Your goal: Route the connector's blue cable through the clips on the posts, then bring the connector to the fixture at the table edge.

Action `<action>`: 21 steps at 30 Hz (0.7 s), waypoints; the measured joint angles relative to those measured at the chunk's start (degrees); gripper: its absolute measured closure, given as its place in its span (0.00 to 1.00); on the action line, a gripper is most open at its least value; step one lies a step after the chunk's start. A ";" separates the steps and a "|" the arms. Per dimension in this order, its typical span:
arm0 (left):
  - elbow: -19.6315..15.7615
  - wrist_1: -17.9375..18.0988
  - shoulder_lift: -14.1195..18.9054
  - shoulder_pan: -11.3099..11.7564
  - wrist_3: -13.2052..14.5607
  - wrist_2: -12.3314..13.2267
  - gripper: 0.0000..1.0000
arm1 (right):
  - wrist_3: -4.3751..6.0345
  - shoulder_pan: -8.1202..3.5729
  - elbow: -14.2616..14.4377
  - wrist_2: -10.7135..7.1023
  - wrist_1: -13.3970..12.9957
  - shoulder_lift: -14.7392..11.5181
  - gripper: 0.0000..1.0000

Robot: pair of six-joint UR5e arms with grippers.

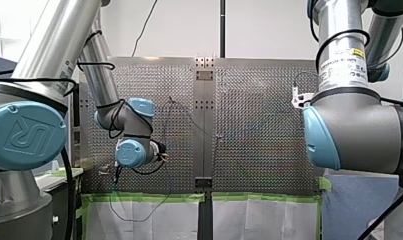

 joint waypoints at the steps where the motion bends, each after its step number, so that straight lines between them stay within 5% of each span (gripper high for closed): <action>1: 0.00 0.00 0.01 0.01 0.00 0.00 0.00 | 0.01 0.02 0.00 -0.02 -0.01 0.00 0.01; 13: -0.01 0.01 0.01 0.06 0.02 0.02 0.00 | 0.09 0.15 0.00 0.01 -0.12 0.04 0.01; 21: -0.05 0.00 -0.03 0.05 0.02 0.00 0.00 | 1.33 0.28 0.00 -0.23 -0.52 0.06 0.01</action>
